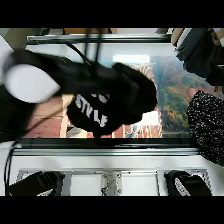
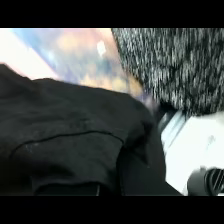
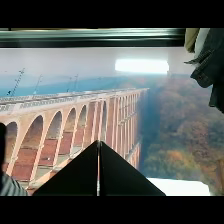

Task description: Fold the clothes and pants, and hang the long-sleeved shirts on hangers.

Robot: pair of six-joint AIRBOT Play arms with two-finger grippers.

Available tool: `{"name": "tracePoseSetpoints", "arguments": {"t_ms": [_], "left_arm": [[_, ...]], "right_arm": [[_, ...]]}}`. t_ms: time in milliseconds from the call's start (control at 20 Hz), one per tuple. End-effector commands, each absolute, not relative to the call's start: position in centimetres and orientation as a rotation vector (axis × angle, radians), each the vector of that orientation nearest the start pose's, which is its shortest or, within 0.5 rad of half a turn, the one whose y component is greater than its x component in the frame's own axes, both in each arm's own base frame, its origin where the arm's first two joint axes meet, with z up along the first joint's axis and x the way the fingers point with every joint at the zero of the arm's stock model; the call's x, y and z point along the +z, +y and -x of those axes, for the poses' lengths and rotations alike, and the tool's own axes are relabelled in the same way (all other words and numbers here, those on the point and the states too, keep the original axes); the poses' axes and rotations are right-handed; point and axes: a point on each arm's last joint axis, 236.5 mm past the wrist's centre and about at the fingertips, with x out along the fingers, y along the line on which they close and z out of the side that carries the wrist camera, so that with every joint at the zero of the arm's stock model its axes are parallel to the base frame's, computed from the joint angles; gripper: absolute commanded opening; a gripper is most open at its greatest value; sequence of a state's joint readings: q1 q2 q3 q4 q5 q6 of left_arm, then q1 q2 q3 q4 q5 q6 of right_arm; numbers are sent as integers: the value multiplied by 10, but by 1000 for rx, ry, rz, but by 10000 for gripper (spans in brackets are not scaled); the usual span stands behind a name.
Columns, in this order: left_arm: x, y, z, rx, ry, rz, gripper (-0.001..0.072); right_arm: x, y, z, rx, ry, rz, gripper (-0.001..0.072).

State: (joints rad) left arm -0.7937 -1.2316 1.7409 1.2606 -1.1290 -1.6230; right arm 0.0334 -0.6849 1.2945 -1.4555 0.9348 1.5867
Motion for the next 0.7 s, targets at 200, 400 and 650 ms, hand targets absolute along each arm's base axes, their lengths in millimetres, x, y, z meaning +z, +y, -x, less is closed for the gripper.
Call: {"name": "tracePoseSetpoints", "arguments": {"t_ms": [200, 400, 650], "left_arm": [[225, -374, -312, -859, 706, 83, 708], [222, -295, -384, -646, 714, 148, 708], [99, -193, -427, -377, 1107, 161, 708]], "right_arm": [[328, 33, -331, 111, 329, -93, 14], [328, 33, -331, 111, 329, -94, 15], [323, 33, -330, 112, 351, -93, 15]]}}
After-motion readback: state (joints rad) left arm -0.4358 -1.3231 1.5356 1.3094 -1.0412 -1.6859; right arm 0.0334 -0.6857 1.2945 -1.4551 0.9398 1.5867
